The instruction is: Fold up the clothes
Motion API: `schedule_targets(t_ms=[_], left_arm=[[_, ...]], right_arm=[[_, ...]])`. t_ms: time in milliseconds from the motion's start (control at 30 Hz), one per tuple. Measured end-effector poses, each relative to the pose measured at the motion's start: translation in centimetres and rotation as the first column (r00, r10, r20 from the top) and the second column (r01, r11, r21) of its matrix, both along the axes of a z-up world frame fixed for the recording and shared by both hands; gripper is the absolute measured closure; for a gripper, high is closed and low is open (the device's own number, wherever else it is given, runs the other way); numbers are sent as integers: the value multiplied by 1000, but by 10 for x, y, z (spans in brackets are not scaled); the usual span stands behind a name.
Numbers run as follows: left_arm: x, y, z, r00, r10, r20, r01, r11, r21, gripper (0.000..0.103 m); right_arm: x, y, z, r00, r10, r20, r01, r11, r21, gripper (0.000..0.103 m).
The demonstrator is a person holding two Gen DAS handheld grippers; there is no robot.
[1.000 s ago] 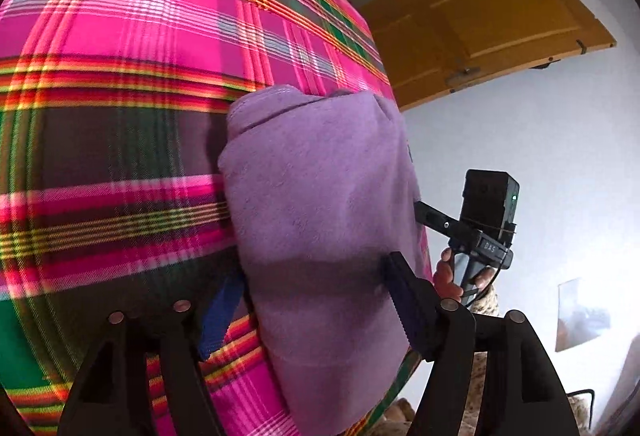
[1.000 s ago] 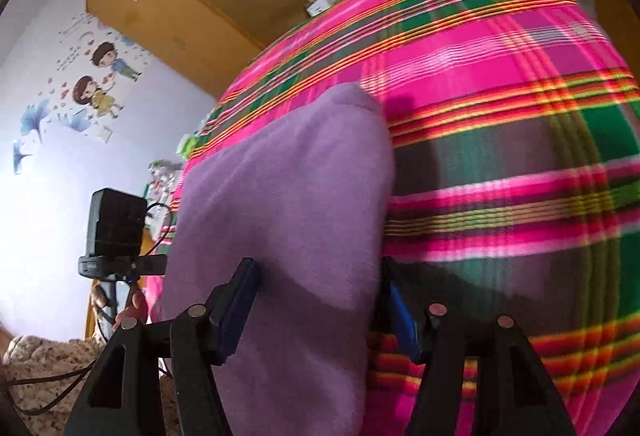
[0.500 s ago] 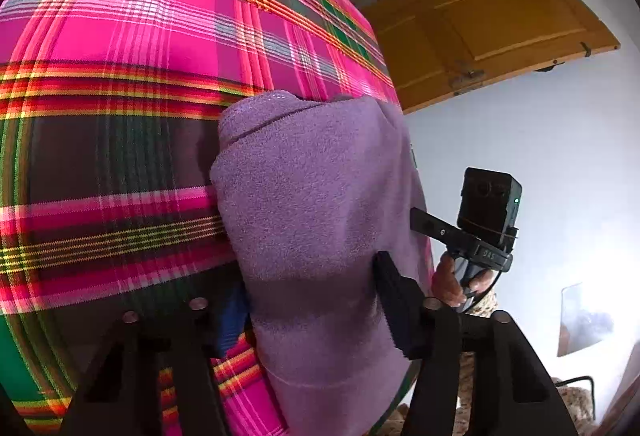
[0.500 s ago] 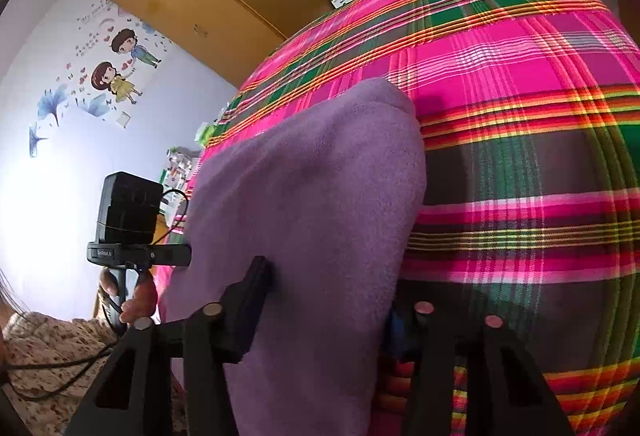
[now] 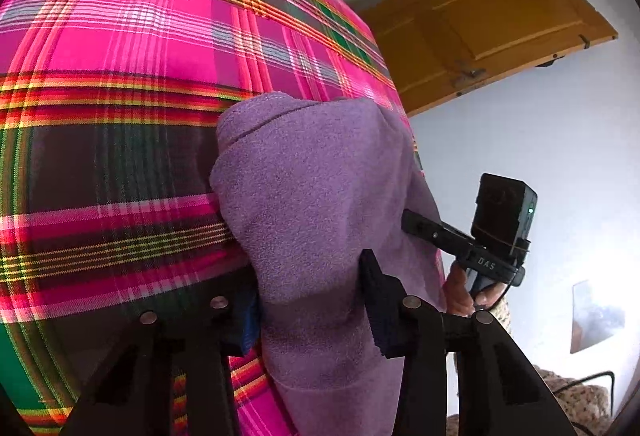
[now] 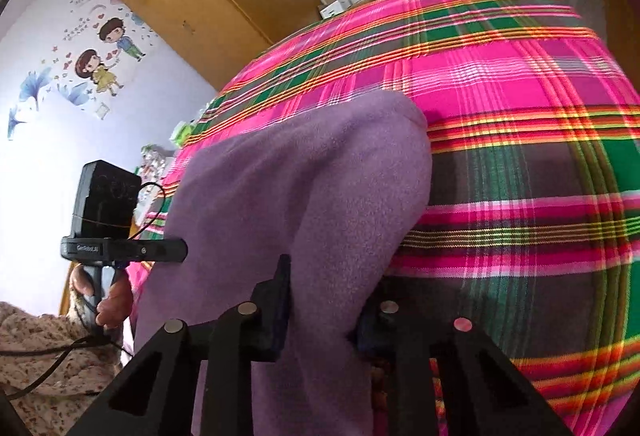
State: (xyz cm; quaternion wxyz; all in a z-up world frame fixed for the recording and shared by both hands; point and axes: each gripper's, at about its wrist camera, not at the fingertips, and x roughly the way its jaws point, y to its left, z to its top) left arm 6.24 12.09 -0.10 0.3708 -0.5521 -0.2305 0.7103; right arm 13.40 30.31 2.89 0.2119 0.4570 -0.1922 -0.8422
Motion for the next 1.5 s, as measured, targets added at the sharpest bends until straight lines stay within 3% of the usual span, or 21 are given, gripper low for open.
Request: schedule_targets(t_ms=[233,500,1100,1500], left_arm=[[-1,12,13,999,-8,-41,6,999,-32,60],[-13,-5,43,993,5,-117,-9,1000,-28,60],[-88,-124,60,980,133,-147,-144,987,-66,60],[-152,-192,44,968,206,-140,-222,969,-107,60]], right_arm=[[12,-4,21,998,-55,-40,57,997,58,81],[9,-27,47,993,-78,-84,82,996,47,81],[-95,-120,47,998,-22,-52,21,1000,-21,81],[-175,-180,29,1000,-11,-8,11,999,-40,81]])
